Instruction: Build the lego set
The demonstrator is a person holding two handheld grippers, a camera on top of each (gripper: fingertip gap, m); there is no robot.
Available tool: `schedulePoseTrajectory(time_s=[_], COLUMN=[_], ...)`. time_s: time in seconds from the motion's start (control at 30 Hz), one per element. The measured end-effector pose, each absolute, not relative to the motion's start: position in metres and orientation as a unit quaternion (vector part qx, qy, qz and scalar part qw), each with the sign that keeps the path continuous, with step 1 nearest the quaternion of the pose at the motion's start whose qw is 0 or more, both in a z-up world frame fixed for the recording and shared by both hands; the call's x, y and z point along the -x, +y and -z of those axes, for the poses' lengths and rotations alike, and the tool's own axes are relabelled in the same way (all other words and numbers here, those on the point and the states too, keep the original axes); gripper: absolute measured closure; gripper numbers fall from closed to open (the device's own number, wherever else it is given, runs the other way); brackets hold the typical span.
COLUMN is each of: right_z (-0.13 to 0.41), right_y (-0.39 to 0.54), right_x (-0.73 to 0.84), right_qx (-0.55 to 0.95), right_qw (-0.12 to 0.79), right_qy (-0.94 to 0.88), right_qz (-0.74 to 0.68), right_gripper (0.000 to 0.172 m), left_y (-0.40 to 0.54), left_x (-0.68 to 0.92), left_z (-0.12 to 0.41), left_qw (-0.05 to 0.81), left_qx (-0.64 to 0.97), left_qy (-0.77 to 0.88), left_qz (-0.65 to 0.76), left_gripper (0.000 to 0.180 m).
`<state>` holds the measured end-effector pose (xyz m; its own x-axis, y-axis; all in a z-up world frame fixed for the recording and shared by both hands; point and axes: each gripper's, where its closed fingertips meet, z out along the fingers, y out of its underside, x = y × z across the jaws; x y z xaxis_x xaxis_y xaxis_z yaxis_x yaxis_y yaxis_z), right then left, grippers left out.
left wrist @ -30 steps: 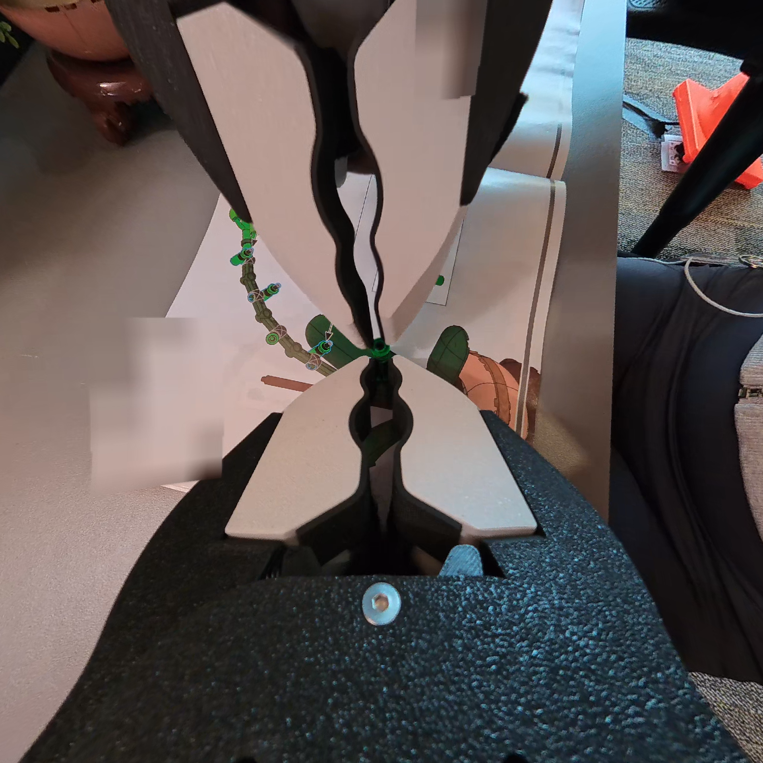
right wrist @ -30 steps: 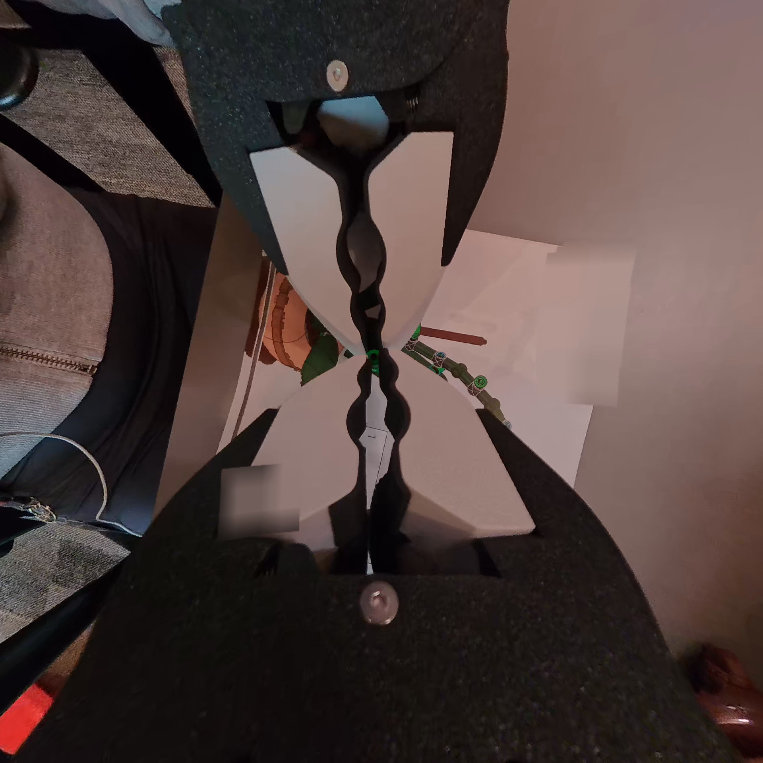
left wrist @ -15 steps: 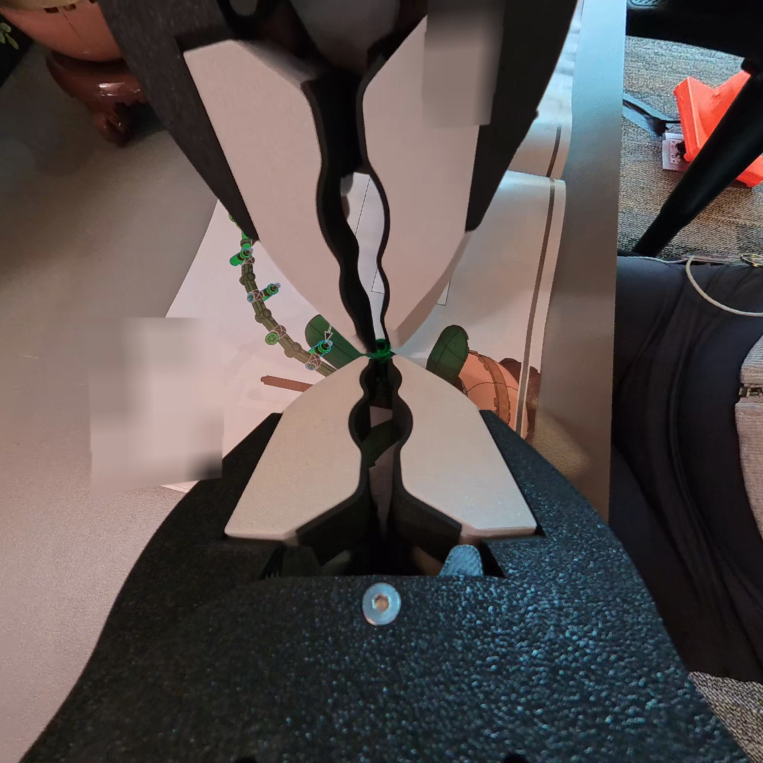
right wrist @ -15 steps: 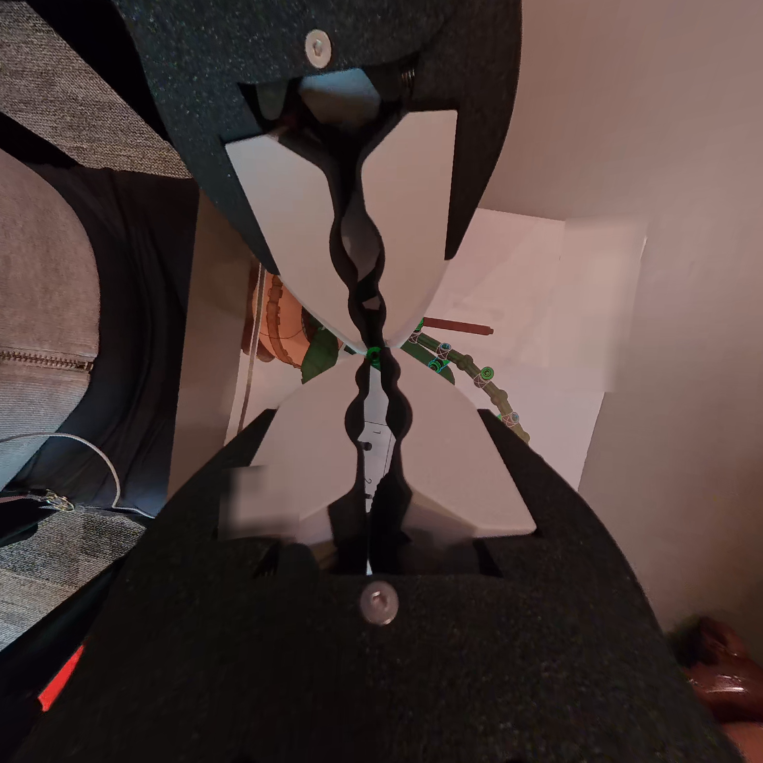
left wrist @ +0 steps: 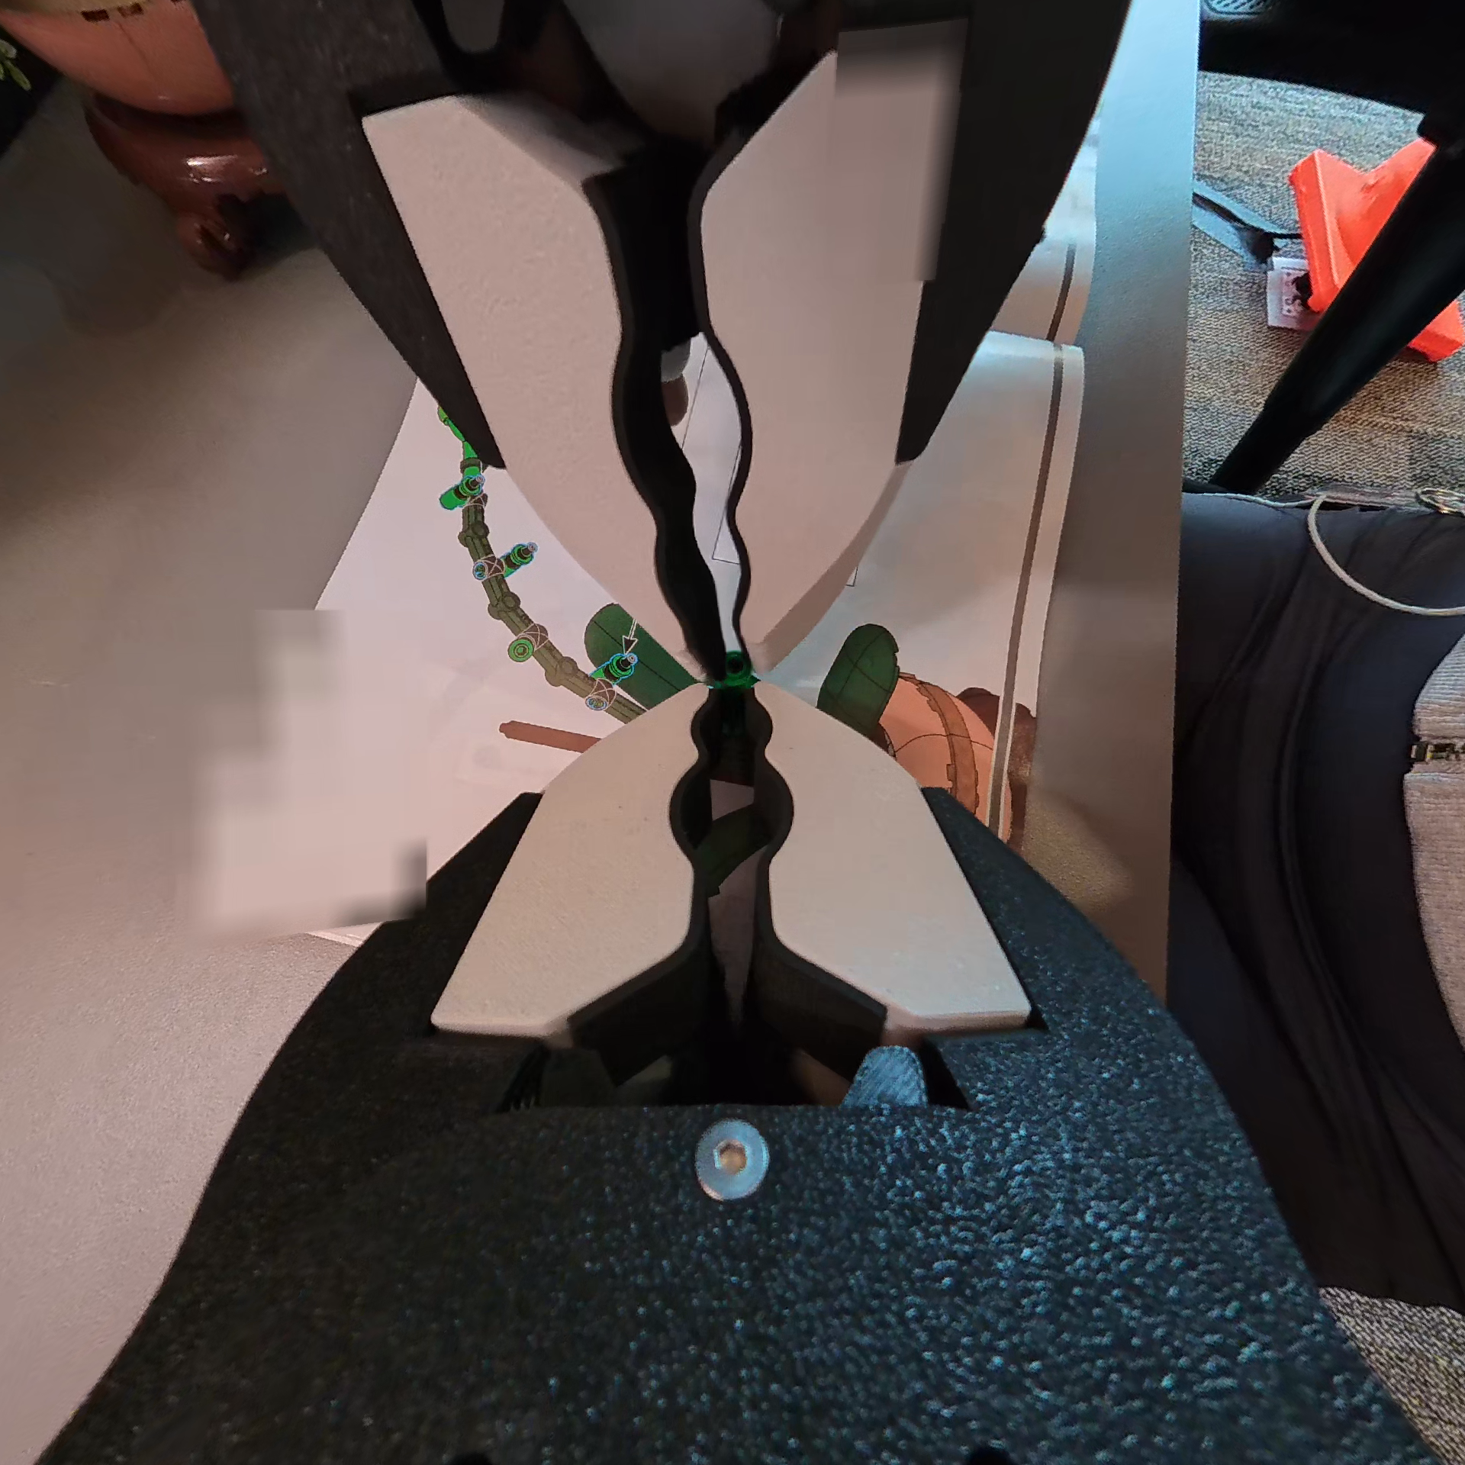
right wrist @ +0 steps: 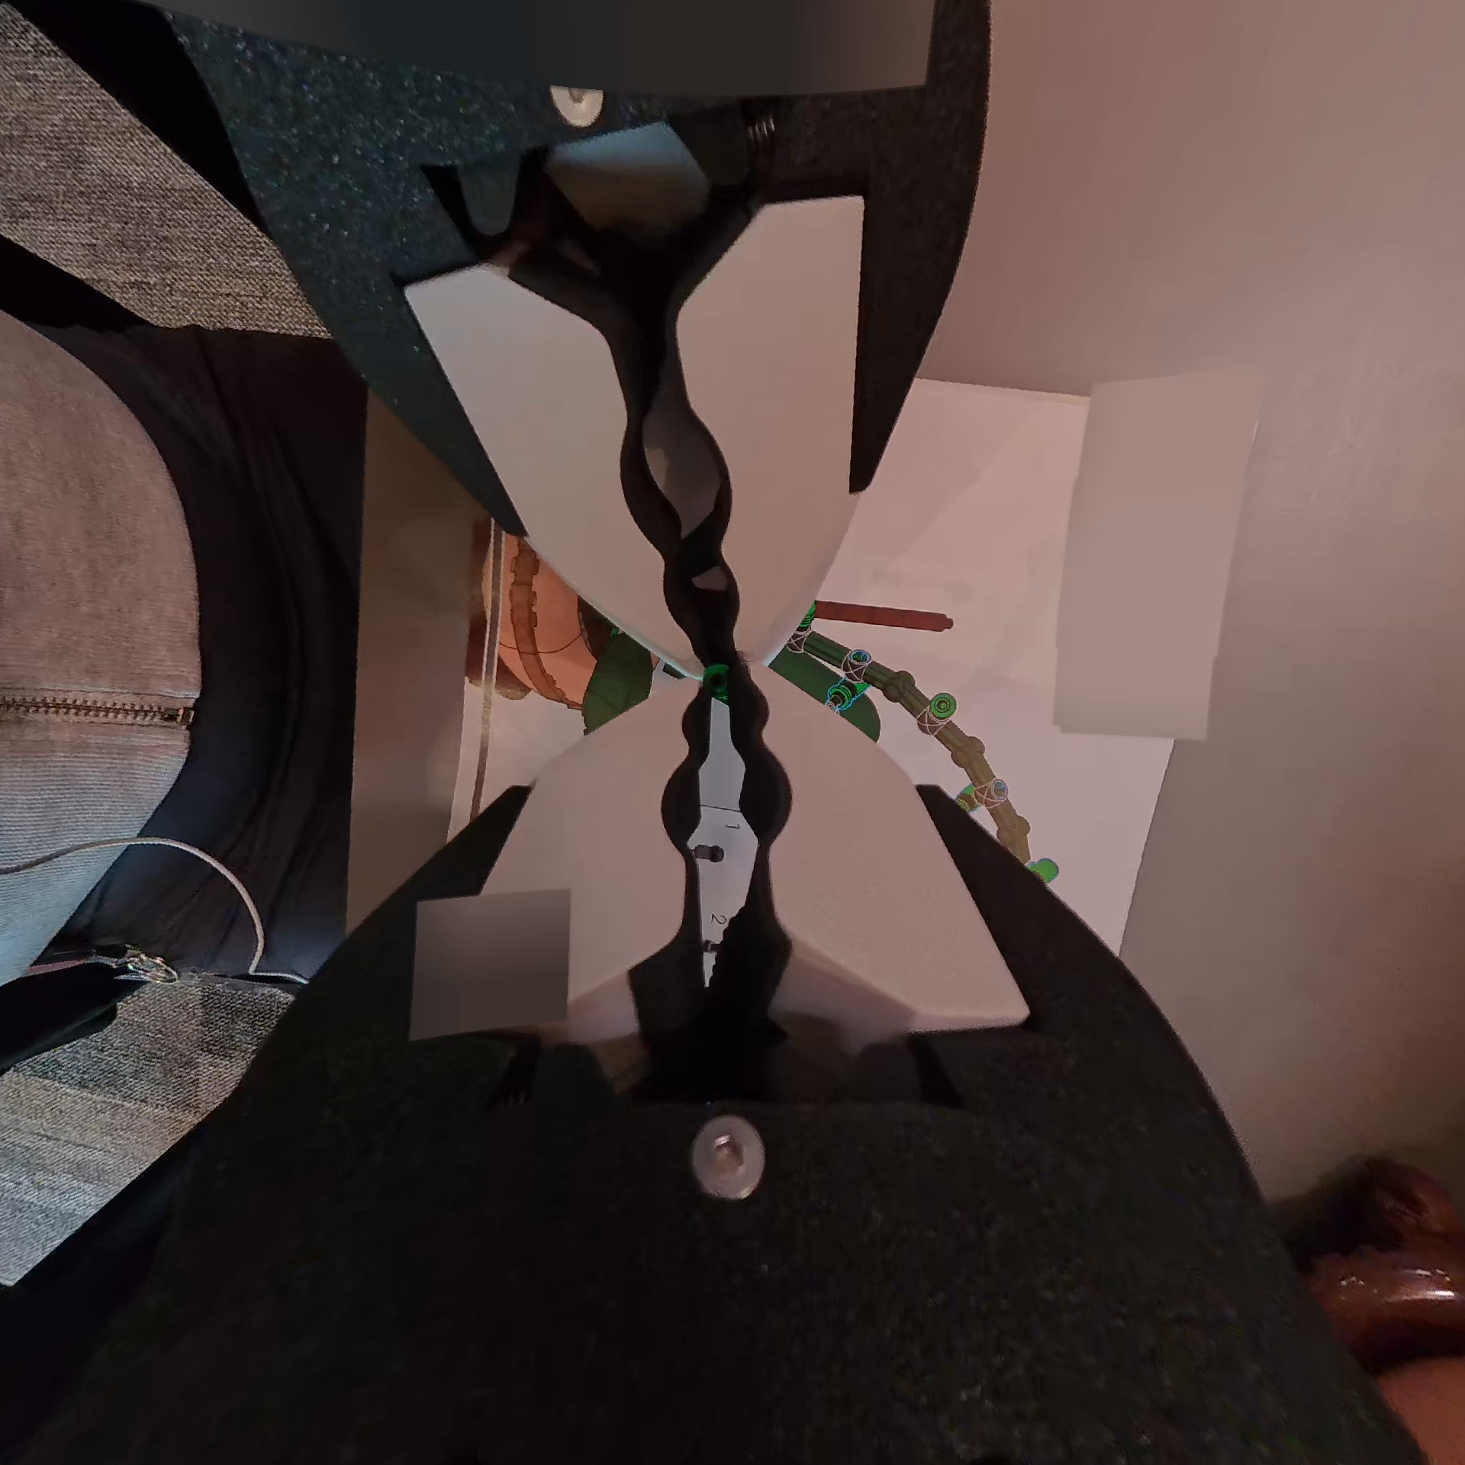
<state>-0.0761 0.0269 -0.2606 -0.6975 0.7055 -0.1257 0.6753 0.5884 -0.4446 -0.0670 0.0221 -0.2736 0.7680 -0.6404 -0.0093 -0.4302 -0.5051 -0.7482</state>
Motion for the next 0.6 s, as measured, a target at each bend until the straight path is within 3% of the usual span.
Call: schedulePoseTrajectory(time_s=[0.6], right_z=[0.2664], right_y=[0.0296], right_x=[0.0745], right_qx=[0.404], right_qw=[0.01], right_qy=[-0.887], right_qz=[-0.223], right_gripper=[0.167], left_y=[0.0226], left_x=[0.0673], left_z=[0.2739], left_qw=[0.388], left_qx=[0.857], left_qy=[0.313], left_qz=[0.134], left_gripper=[0.176])
